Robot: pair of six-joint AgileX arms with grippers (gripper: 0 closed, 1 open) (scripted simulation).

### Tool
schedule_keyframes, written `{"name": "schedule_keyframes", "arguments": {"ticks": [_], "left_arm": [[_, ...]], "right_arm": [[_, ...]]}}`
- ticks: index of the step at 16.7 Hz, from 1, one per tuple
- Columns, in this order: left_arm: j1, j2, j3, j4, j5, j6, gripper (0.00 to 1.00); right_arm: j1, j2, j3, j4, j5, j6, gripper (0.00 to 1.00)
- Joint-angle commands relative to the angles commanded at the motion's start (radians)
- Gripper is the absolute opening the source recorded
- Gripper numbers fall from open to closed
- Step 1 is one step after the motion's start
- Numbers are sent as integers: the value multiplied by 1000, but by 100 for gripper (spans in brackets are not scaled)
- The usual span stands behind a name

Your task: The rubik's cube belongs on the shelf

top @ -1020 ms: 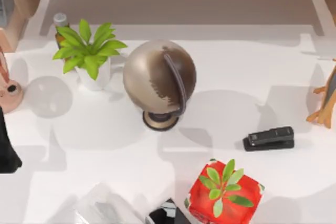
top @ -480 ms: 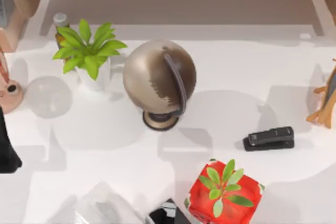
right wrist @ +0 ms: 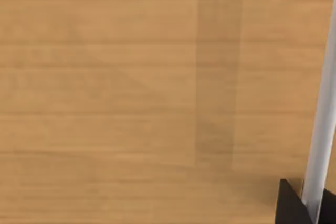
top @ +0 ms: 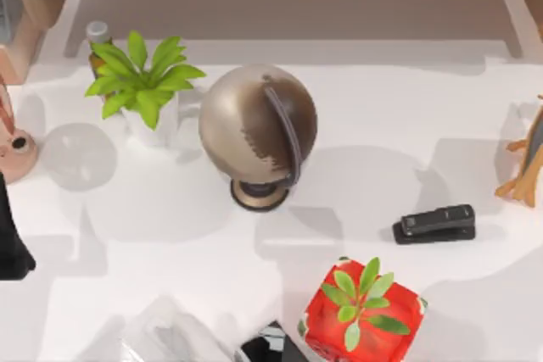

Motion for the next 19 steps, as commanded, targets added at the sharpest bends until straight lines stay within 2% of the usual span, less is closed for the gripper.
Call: {"name": "schedule_keyframes", "arguments": {"ticks": [13, 19], "left_arm": [[0, 0, 0, 0, 0, 0, 100], [0, 0, 0, 0, 0, 0, 100]], "right_arm": [[0, 0, 0, 0, 0, 0, 98], [0, 0, 0, 0, 0, 0, 100]]}}
